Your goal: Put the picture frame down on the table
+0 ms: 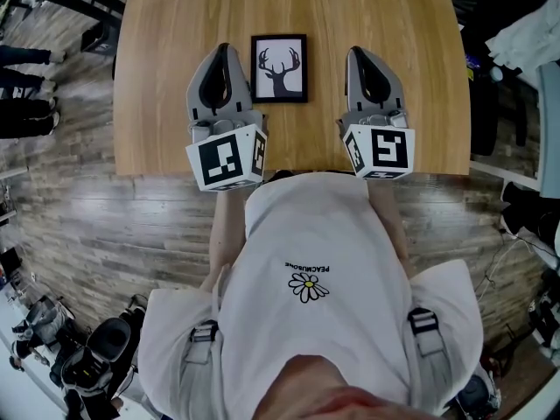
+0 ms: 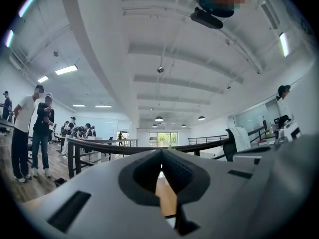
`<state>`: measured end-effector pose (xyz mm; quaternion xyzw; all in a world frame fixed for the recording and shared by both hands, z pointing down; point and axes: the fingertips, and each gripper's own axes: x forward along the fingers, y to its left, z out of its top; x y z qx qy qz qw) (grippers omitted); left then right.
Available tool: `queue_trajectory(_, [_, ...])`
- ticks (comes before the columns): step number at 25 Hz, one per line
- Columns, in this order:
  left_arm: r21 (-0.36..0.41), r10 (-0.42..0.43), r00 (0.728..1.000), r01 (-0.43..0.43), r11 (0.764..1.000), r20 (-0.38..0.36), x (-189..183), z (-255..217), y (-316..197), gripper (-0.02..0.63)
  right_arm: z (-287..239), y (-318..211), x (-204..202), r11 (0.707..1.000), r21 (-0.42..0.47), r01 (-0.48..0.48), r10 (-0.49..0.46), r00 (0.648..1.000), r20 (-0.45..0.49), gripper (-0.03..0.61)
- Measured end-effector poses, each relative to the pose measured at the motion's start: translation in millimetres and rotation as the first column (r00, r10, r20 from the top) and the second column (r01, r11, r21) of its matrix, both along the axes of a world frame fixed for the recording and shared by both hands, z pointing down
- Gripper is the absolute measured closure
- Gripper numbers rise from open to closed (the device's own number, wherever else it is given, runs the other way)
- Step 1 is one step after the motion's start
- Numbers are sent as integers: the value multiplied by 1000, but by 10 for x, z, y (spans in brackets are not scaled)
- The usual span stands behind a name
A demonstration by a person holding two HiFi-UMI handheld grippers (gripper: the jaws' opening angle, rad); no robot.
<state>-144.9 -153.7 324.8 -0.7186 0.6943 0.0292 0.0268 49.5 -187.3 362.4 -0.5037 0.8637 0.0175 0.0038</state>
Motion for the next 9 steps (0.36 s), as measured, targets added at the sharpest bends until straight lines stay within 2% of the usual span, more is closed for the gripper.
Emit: queue_trajectory(9, [-1,0,999,0,1000,-38,-49,-38,21,600,15,7,-11,1000,-4,0,0,1000,-9,584])
